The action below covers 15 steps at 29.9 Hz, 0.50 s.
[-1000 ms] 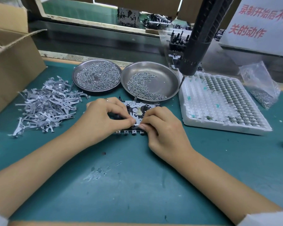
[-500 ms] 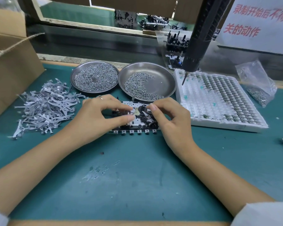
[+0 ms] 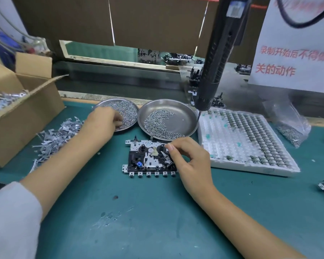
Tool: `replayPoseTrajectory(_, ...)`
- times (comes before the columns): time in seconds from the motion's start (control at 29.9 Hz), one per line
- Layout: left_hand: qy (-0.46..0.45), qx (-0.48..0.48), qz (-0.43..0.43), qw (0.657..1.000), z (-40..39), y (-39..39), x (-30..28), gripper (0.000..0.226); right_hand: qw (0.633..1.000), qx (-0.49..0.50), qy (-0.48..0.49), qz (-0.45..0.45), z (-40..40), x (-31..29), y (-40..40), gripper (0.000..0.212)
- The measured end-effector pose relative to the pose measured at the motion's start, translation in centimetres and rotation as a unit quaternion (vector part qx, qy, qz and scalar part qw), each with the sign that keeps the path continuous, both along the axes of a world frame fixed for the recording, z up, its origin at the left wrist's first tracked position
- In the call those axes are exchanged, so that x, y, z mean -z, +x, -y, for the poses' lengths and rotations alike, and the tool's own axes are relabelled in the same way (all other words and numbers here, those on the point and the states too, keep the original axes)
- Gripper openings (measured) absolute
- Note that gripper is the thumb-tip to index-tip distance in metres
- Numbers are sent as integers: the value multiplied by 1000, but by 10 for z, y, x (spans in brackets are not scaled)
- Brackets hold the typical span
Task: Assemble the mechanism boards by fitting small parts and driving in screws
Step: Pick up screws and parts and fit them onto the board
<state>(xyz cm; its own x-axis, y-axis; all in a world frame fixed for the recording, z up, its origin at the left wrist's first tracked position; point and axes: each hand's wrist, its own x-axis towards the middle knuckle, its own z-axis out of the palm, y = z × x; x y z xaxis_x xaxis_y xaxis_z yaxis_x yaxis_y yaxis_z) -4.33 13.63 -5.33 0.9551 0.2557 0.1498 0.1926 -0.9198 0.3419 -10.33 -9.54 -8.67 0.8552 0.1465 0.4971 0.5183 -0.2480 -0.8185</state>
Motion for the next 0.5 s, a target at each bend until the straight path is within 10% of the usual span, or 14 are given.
replayPoseTrajectory(0.23,13,2,149,989,1,-17,0,14,1000,-3,-7,0,0,-1,0,13)
replayPoseTrajectory(0.5,-183,36,231,955,10,-40,9,16,996,9,-60,59,0,-4,1,8)
